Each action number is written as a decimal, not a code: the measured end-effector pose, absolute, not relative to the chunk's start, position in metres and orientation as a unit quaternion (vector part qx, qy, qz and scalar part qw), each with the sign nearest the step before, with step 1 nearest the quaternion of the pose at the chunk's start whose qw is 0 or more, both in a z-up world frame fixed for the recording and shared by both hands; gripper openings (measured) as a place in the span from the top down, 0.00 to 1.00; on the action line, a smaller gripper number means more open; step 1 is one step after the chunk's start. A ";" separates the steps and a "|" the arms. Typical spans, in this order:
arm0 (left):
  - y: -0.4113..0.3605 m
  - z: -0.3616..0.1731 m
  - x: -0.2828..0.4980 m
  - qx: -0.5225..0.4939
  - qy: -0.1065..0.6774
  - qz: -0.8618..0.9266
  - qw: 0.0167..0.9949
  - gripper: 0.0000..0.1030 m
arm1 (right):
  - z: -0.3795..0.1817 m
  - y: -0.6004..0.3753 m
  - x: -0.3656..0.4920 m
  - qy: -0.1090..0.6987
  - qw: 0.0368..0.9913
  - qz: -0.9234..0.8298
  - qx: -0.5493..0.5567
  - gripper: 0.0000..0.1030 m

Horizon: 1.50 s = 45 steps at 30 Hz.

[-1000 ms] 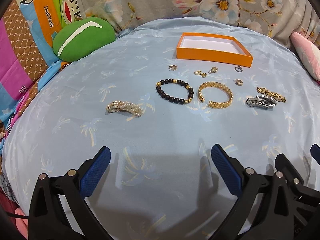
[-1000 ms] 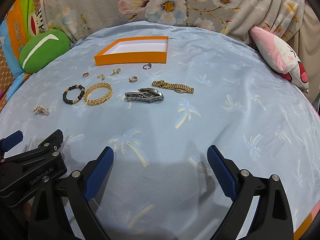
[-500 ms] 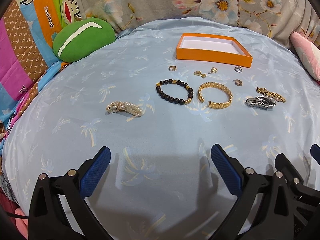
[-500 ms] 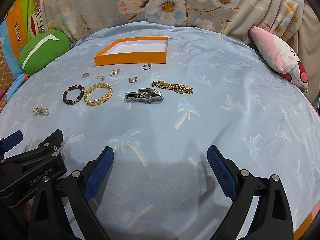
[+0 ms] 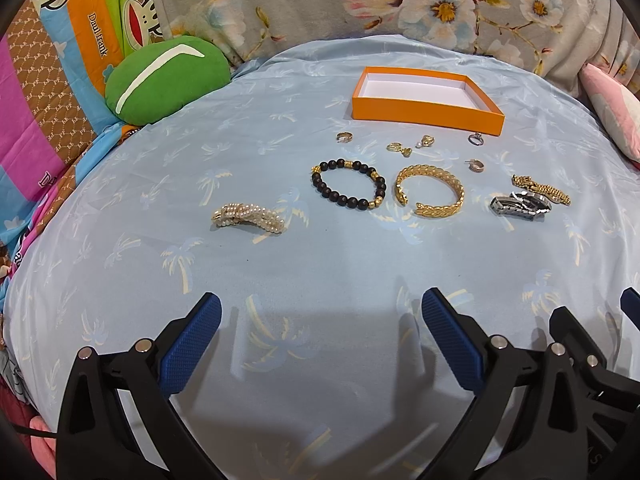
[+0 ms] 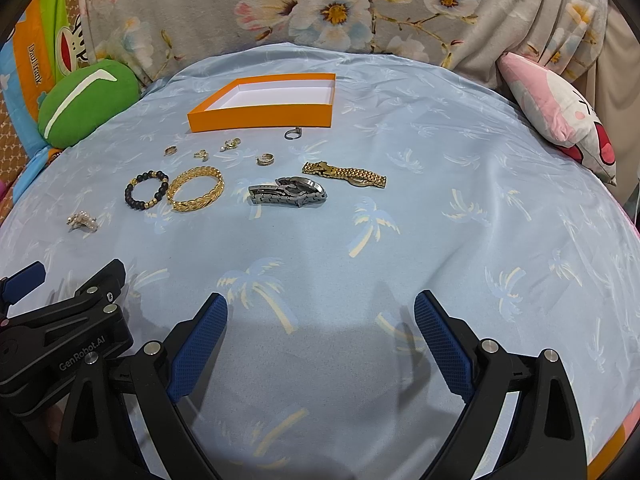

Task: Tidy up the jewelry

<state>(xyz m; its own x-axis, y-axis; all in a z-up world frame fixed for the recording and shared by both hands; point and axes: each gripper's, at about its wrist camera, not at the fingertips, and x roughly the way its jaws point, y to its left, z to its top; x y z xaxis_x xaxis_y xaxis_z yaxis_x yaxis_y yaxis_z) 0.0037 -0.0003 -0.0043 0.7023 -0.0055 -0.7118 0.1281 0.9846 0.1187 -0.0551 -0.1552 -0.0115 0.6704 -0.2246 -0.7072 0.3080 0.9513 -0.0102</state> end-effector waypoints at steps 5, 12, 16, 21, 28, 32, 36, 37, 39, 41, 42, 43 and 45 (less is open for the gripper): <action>0.000 -0.004 0.003 0.079 0.384 -0.036 0.919 0.05 | -0.011 -0.155 -0.055 0.379 0.912 -0.146 0.055 0.10; -0.003 -0.006 0.005 0.079 0.384 -0.036 0.919 0.05 | -0.011 -0.155 -0.055 0.379 0.912 -0.146 0.055 0.10; 0.001 -0.004 0.003 0.079 0.383 -0.037 0.920 0.05 | -0.011 -0.155 -0.055 0.378 0.912 -0.146 0.055 0.10; 0.001 -0.004 0.003 0.079 0.383 -0.037 0.920 0.05 | -0.011 -0.155 -0.055 0.379 0.912 -0.146 0.055 0.10; 0.001 -0.004 0.003 0.079 0.383 -0.037 0.920 0.05 | -0.011 -0.155 -0.055 0.379 0.912 -0.146 0.056 0.10; 0.001 -0.004 0.002 0.079 0.382 -0.037 0.920 0.05 | -0.012 -0.155 -0.055 0.379 0.912 -0.146 0.056 0.10; 0.001 -0.004 0.002 0.079 0.383 -0.037 0.920 0.05 | -0.012 -0.155 -0.055 0.378 0.912 -0.146 0.055 0.10; 0.001 -0.004 0.002 0.079 0.382 -0.037 0.920 0.05 | -0.012 -0.155 -0.055 0.379 0.912 -0.146 0.055 0.10; 0.001 -0.004 0.002 0.079 0.383 -0.037 0.920 0.05 | -0.012 -0.155 -0.055 0.379 0.912 -0.146 0.055 0.10; 0.001 -0.004 0.002 0.078 0.383 -0.037 0.920 0.05 | -0.012 -0.155 -0.055 0.379 0.912 -0.145 0.056 0.10; 0.002 -0.004 0.002 0.077 0.383 -0.038 0.920 0.05 | -0.012 -0.155 -0.055 0.380 0.912 -0.145 0.056 0.10; 0.001 -0.004 0.003 0.077 0.383 -0.038 0.920 0.05 | -0.012 -0.156 -0.054 0.380 0.912 -0.145 0.056 0.10; 0.001 -0.003 0.003 0.073 0.383 -0.041 0.920 0.05 | -0.013 -0.161 -0.058 0.379 0.913 -0.143 0.058 0.10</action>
